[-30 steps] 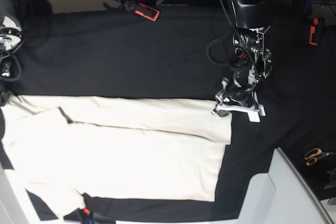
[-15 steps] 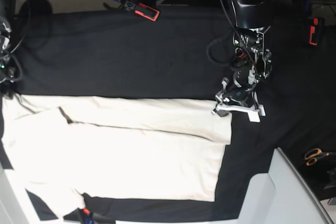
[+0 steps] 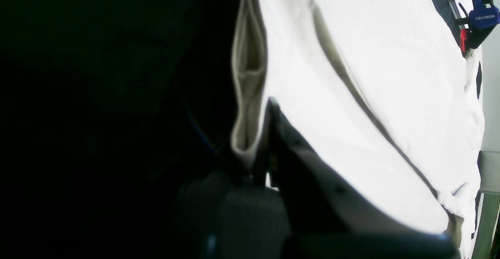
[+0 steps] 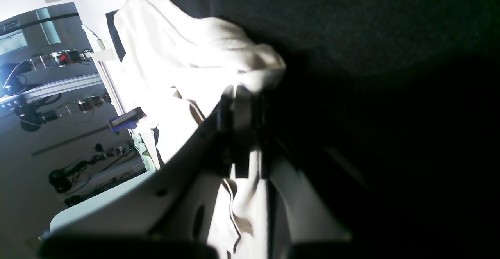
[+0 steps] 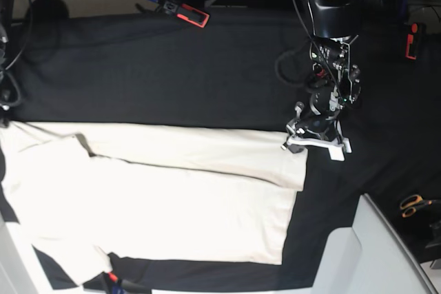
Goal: Fold the T-shirt properly
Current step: 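Pull the folded edge back out with left gripper, flattening the shirt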
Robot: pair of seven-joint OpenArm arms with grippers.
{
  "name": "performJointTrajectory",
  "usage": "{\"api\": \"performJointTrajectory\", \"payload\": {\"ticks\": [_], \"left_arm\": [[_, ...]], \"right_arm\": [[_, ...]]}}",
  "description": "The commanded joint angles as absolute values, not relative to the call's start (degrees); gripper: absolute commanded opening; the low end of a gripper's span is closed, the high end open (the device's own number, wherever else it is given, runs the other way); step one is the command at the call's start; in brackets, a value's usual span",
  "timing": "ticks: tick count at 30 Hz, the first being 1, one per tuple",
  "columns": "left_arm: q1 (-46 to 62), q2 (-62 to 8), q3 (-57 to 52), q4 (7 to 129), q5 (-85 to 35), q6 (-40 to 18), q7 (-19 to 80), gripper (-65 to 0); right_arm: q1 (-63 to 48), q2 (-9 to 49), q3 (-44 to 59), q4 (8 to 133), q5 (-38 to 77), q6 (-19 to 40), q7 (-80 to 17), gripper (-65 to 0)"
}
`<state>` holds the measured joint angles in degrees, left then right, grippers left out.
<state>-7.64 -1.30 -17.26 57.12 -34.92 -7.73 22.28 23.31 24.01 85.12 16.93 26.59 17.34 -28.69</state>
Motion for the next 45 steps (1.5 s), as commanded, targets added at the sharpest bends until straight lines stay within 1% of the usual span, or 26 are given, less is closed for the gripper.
{"api": "performJointTrajectory", "payload": {"ticks": [1, 3, 6, 8, 12, 15, 22, 25, 27, 31, 36, 40, 45], "left_arm": [[-8.7, -2.2, -17.4, 58.2, -35.4, -8.2, 21.1, -65.0], [-8.4, -2.5, -17.3, 58.2, -35.5, -8.2, 21.6, -65.0], [-8.4, -2.7, -17.4, 58.5, -35.5, -8.2, 26.5, -65.0], [-8.0, -2.9, -17.3, 60.4, -35.5, -8.2, 28.1, -65.0], [-3.9, -2.9, -17.3, 65.0, -35.4, -8.2, 28.3, -65.0], [-1.2, -2.9, -17.6, 68.4, -35.4, -8.2, 28.4, -65.0], [5.5, -4.6, -17.4, 74.5, -35.5, -8.2, 28.4, -65.0], [8.5, -4.8, -17.8, 76.7, -35.5, -8.2, 28.4, -65.0], [10.6, -5.9, -17.4, 78.5, -35.5, -8.2, 28.4, -65.0], [14.5, -6.2, -17.7, 81.5, -35.5, -8.2, 28.5, -65.0], [19.6, -7.0, -19.1, 86.6, -35.5, -8.2, 31.5, -65.0], [23.9, -6.7, -20.4, 90.5, -35.5, -8.2, 31.5, -65.0], [26.9, -7.1, -20.4, 91.6, -35.5, -8.2, 31.5, -65.0]], "right_arm": [[24.5, 26.1, 85.0, 17.5, 27.5, 18.2, -26.7, -64.4], [24.5, 26.2, 84.1, 17.5, 27.5, 18.2, -26.2, -64.4], [24.3, 26.3, 83.1, 17.5, 27.5, 18.2, -26.2, -64.4], [24.1, 26.3, 82.2, 17.5, 27.5, 18.2, -26.8, -64.4], [22.9, 26.2, 82.4, 19.8, 27.6, 18.2, -33.5, -64.4], [21.3, 26.0, 82.4, 22.5, 27.6, 18.2, -35.9, -64.4], [17.1, 26.1, 82.5, 24.2, 27.6, 18.3, -42.4, -64.4], [14.9, 24.0, 82.5, 29.7, 27.6, 19.0, -44.1, -64.4], [13.7, 22.2, 82.5, 35.3, 27.6, 20.5, -47.4, -64.4], [11.0, 18.5, 82.5, 45.6, 27.6, 20.7, -52.9, -64.4], [8.3, 14.7, 82.5, 56.0, 27.7, 20.9, -58.9, -64.4], [6.7, 13.3, 82.5, 59.5, 27.7, 21.0, -60.7, -64.4], [5.5, 12.8, 85.0, 60.9, 27.7, 21.0, -63.5, -64.4]]}}
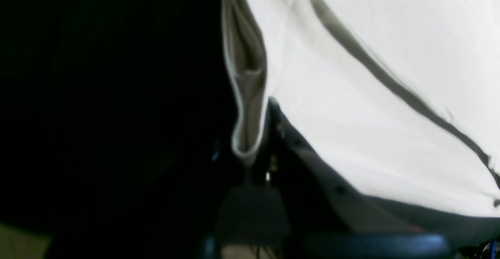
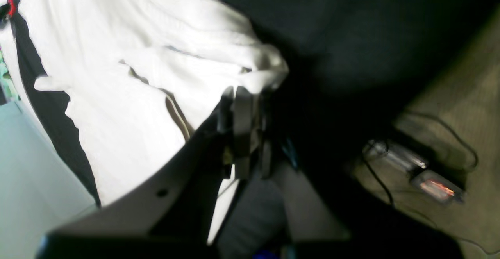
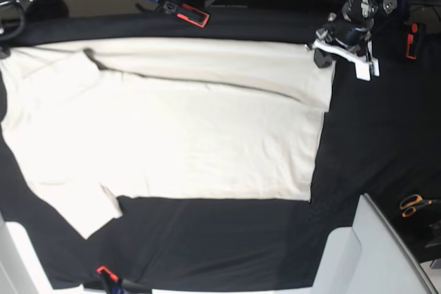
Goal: Fold the T-shirt properly
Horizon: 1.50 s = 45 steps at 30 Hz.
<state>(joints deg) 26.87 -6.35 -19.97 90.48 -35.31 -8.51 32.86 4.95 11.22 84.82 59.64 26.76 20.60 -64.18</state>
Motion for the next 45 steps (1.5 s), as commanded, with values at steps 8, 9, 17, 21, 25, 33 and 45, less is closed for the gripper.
{"api": "performJointTrajectory", "payload": {"ticks": [8, 9, 17, 21, 25, 33, 45], "left_arm": [[28.8, -7.0, -20.4, 91.4, -35.5, -8.2, 31.4, -65.0], [29.1, -7.0, -20.4, 91.5, -35.5, -8.2, 31.4, -65.0], [30.7, -6.8, -22.4, 91.6, -35.5, -8.2, 31.4, -65.0], [30.8, -7.0, -22.5, 91.6, -35.3, -8.2, 31.4, -65.0], [30.8, -7.0, -22.8, 91.4, -35.2, -8.2, 31.5, -65.0], [32.6, -6.8, -23.4, 91.4, -35.4, -8.0, 31.5, -35.4], [30.9, -5.8, -40.1, 92.3, -35.1, -8.0, 36.3, -28.8]], "right_arm": [[4.3, 12.7, 85.0, 60.5, 27.7, 21.1, -63.5, -64.4], [4.3, 12.7, 85.0, 60.5, 27.7, 21.1, -63.5, -64.4], [2.9, 12.7, 85.0, 60.6, 27.7, 21.1, -64.0, -64.4], [2.9, 12.6, 85.0, 60.5, 27.7, 21.1, -64.3, -64.4], [2.9, 12.6, 85.0, 60.5, 27.7, 21.1, -64.3, -63.5], [2.9, 12.7, 85.0, 60.9, 27.7, 21.1, -68.1, -23.0], [2.2, 13.4, 85.0, 72.5, 27.7, 21.1, -66.8, -19.1]]}}
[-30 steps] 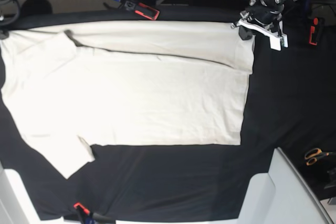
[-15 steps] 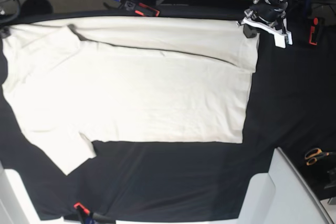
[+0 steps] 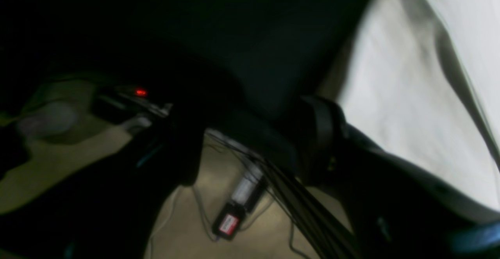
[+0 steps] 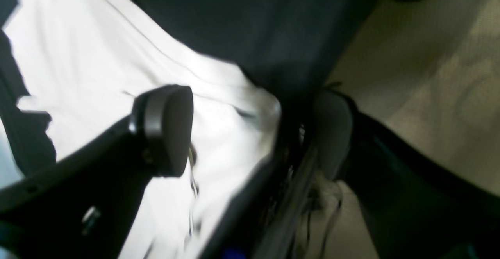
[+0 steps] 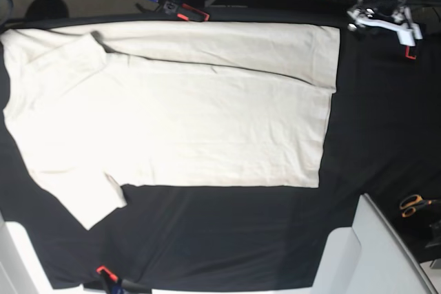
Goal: Fold the T-shirt properly
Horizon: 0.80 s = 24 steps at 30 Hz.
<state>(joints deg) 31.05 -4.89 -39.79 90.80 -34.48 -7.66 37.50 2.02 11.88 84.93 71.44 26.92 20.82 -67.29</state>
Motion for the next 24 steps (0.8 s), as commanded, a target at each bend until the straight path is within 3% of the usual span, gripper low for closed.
{"api": "performJointTrajectory", "payload": {"ticks": [1, 3, 7, 13, 20, 24], "left_arm": [[30.3, -5.9, -42.0, 93.1, -34.9, -8.0, 36.7, -28.8], [28.9, -6.8, -44.7, 96.0, -34.9, -8.0, 38.4, -28.8], [24.4, -10.1, -44.6, 100.8, -34.9, -8.1, 42.4, -29.0], [17.4, -14.5, -34.2, 101.1, -34.9, -8.2, 46.3, -29.1], [15.3, -15.5, -31.7, 101.1, -34.9, -8.2, 46.2, -29.1], [15.5, -15.6, -31.7, 101.1, -34.9, -8.2, 46.2, -29.1]], "right_arm": [[2.7, 14.2, 85.0, 72.7, 27.7, 21.1, -65.7, -19.1], [2.9, 16.7, 85.0, 71.2, 27.6, 21.1, -63.7, -18.9], [4.2, 20.6, 68.7, 64.4, 27.6, 25.9, -53.0, -19.1], [9.2, 27.1, 44.9, 45.3, 27.5, 31.3, -31.2, -19.1], [20.1, 32.0, 28.4, 18.0, 27.3, 31.6, -5.8, -19.1], [22.3, 32.2, 17.0, 15.5, 27.5, 31.6, -1.0, -19.4]]}}
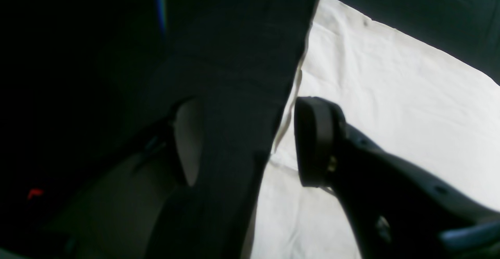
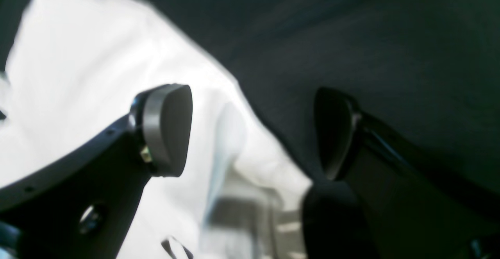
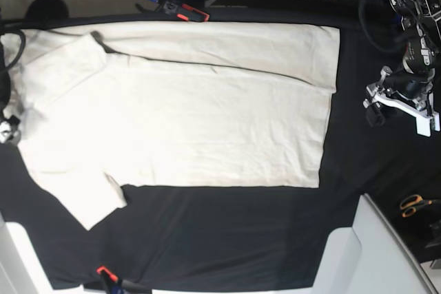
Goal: Fold the T-shirt properly
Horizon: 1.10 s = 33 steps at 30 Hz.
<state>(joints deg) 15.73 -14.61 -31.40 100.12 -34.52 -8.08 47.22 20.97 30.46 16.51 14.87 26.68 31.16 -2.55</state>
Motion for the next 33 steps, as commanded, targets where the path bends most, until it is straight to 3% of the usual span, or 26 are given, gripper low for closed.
{"api": "performJointTrajectory", "payload": {"ticks": [1, 10, 15, 18, 22, 23, 25, 33], "left_arm": [[15.5, -15.6, -31.7, 101.0, -34.9, -8.2, 46.2, -29.1], [15.6, -16.0, -31.7, 101.0, -34.9, -8.2, 46.2, -29.1], [15.6, -16.0, -31.7, 101.0, -34.9, -8.2, 46.1, -29.1], [15.6, -16.0, -31.7, 101.0, -34.9, -8.2, 46.1, -29.1], [15.4, -16.0, -31.7, 101.0, -34.9, -8.2, 46.1, -29.1], [15.4, -16.0, -31.7, 101.0, -34.9, -8.2, 46.1, -29.1], [15.3, -16.0, -31.7, 101.0, -34.9, -8.2, 46.1, -29.1], [15.3, -15.9, -31.5, 101.0, -34.9, -8.2, 46.2, -29.1]], "right_arm": [[22.7, 32.2, 16.0, 15.5, 27.5, 31.6, -1.0, -19.5], [22.5, 31.7, 15.6, 15.3, 27.4, 31.3, -1.0, -21.0], [22.0, 31.6, 15.6, 15.3, 27.4, 31.1, -1.0, -42.5], [21.8, 31.6, 15.6, 15.3, 27.4, 31.1, -1.0, -47.7], [21.7, 31.6, 15.6, 15.3, 27.3, 31.1, -1.1, -49.5], [21.6, 31.6, 15.6, 15.3, 27.3, 31.1, -1.1, -52.1], [21.3, 31.6, 15.6, 15.3, 27.3, 31.1, -1.1, -63.3], [20.3, 31.6, 15.6, 19.5, 27.3, 31.1, -1.2, -65.0]]}}
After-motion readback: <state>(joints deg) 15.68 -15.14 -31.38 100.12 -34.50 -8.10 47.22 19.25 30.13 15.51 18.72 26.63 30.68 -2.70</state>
